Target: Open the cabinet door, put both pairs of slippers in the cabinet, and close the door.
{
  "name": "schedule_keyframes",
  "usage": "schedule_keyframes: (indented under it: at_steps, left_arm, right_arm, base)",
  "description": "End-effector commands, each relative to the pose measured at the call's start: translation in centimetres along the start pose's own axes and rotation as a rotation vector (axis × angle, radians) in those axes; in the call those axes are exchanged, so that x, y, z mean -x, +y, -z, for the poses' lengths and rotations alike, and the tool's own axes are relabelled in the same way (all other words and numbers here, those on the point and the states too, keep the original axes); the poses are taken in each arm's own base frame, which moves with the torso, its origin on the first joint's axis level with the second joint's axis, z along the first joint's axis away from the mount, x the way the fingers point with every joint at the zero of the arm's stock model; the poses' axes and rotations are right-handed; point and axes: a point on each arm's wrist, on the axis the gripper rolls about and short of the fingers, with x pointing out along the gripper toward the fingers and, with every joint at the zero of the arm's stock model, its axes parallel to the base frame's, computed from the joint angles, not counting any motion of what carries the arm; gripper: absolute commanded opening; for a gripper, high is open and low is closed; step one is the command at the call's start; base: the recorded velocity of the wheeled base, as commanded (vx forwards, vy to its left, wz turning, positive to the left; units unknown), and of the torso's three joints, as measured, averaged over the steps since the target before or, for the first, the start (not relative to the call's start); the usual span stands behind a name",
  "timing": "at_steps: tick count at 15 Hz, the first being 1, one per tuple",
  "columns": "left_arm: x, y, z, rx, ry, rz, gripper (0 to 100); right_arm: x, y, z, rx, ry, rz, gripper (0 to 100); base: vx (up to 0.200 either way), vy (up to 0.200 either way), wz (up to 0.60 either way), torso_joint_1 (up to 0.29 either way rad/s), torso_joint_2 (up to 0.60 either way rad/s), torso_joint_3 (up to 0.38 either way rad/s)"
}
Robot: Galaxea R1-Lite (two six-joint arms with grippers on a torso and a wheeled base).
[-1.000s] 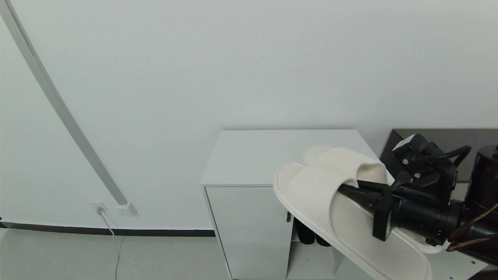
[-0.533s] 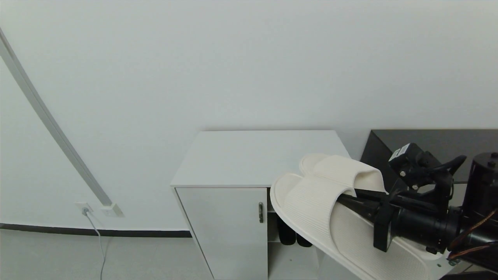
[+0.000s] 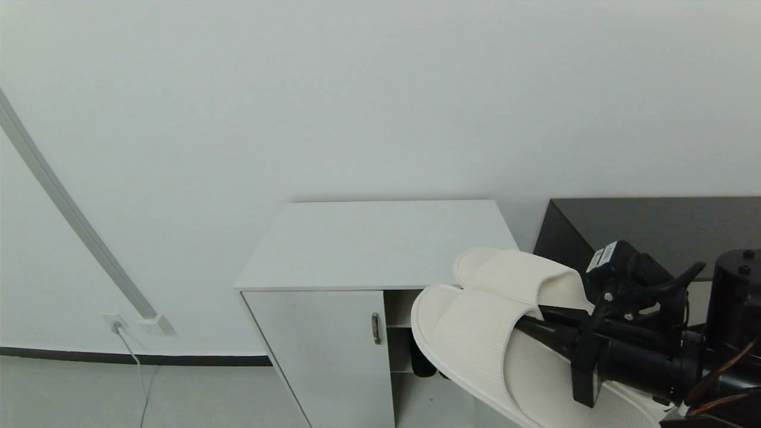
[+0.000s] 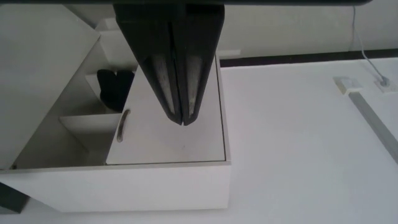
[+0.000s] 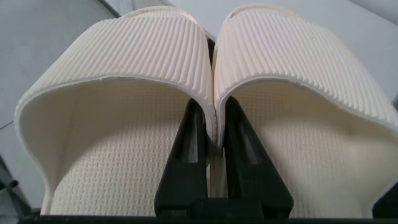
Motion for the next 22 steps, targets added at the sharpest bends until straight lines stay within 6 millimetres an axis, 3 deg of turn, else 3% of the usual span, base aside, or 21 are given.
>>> schedule_keyframes:
  at_steps: [1,14,22]
  left_arm:
    - [0.0,0.0,0.0,0.000,0.000,0.000,0]
    - [0.0,0.0,0.0,0.001,0.000,0.000,0]
    - [0.0,0.0,0.0,0.003,0.000,0.000,0]
  right_arm:
    - [-0.1,0.1,0.2,0.001,0.008,-0.007,0]
    - [-0.1,1.3,0.5,0.005,0.019,-0.058,0]
    - [-0.3,1.2,0.7,0.004,0.027,-0.056,0]
  base:
    - [0.000,0.000,0.00,0.000,0.00,0.000]
    - [0.000,0.000,0.00,0.000,0.00,0.000]
    - [0.000,0.000,0.00,-0.145,0.33,0.180]
